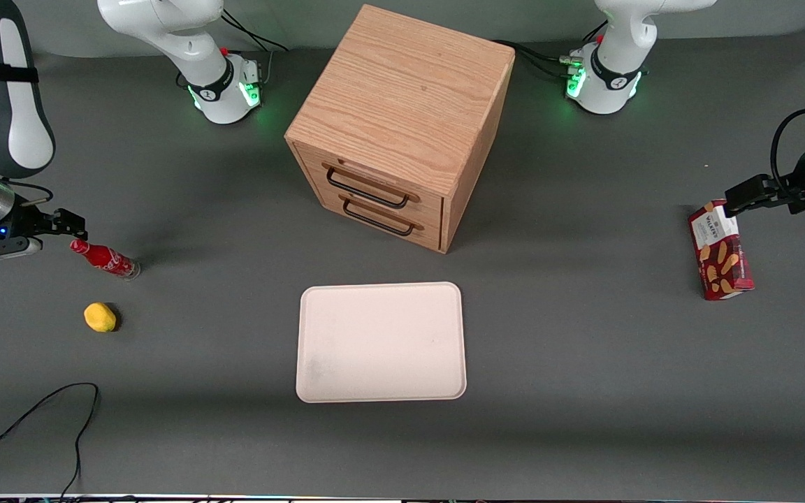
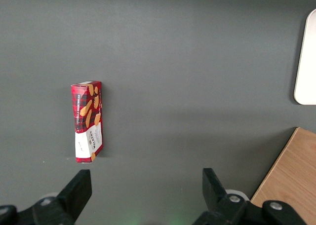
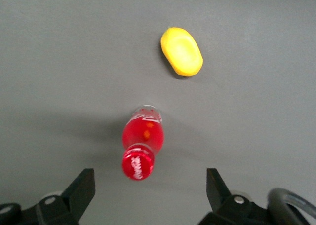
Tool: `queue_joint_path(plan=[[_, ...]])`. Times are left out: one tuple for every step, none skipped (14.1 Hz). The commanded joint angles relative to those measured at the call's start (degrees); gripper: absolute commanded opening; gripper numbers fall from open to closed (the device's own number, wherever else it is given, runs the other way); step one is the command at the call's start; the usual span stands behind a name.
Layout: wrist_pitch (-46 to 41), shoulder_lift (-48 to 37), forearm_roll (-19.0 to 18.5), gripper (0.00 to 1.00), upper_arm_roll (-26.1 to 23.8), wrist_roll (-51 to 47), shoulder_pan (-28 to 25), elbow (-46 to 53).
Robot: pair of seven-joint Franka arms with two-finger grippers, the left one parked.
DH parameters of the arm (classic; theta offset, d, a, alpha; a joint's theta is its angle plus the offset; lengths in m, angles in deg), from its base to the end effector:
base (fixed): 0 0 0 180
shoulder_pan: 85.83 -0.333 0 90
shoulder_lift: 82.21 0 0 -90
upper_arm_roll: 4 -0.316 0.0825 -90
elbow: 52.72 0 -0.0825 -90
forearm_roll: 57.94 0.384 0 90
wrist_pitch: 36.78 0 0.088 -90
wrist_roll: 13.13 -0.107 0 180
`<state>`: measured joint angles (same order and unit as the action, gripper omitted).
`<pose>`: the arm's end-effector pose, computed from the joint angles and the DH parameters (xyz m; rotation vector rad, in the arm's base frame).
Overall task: Place coke bottle on tray
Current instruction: 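Close the right gripper around the bottle's body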
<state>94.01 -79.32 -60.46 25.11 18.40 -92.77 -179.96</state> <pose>0.4946 -0.2017 0.3575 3.0675 0.2963 -0.0163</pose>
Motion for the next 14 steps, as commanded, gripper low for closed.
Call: queue_joint_path(plan=[[2.8,2.29,2.15,1.0,0.6,2.82,-0.44,-0.28],[3.68,3.16,3.73,1.0,0.6,3.97,-0.44,-0.55],[4.03,3.78,5.05,1.0,0.69,4.76,-0.44,-0.55],[4.12,4.22,5.67,1.0,0.69,4.94,-0.44,-0.55],[4.13,4.31,5.68,1.0,0.69,4.94,-0.44,-0.55],[4.21,4.66,5.77,1.0,0.6,4.94,-0.44,-0.55],[4.3,5.01,6.03,1.0,0.6,4.94,-0.44,-0.55],[4.3,5.19,7.25,1.0,0.69,5.12,-0.44,-0.46],[4.21,5.45,7.7,1.0,0.6,5.55,-0.53,-0.55],[4.21,5.46,7.79,0.99,0.69,5.65,-0.45,-0.55],[4.21,5.46,7.79,0.94,0.69,5.65,-0.44,-0.55],[4.13,5.54,7.79,0.88,0.69,5.73,-0.44,-0.46],[4.13,5.54,7.79,0.77,0.69,5.73,-0.44,-0.46],[4.04,5.54,7.79,0.65,0.6,5.73,-0.53,-0.46]])
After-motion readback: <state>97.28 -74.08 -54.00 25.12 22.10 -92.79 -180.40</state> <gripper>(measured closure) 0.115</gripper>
